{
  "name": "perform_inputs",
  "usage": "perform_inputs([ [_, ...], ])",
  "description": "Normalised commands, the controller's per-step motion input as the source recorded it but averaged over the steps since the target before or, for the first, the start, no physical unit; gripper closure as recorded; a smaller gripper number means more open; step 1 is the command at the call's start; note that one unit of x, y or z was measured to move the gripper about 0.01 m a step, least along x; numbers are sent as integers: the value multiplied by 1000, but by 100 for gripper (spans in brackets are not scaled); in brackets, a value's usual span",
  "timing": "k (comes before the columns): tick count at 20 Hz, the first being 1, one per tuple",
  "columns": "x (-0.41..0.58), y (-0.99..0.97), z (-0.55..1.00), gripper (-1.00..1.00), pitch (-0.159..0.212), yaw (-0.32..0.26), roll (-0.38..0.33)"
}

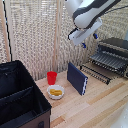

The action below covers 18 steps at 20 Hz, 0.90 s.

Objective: Gently stretch your hand towards the oven tray's handle, obtaining a firm grip, and draw it cautiously out of the oven. Transition your grip to the hot dog bowl, gingerly seizing the edge, and elevate it from the surface. Hover the bowl over the tray, delicately lower it, and temper your grip, establishing the bowl's equilibrium.

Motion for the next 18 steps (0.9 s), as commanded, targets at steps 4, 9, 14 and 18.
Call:
perform_inputs([
  [4,64,271,12,-100,88,-207,285],
  [9,25,485,52,-100,62,-163,189],
  [14,58,673,18,-100,50,-131,92],
  [18,100,782,0,-100,25,-114,36],
])
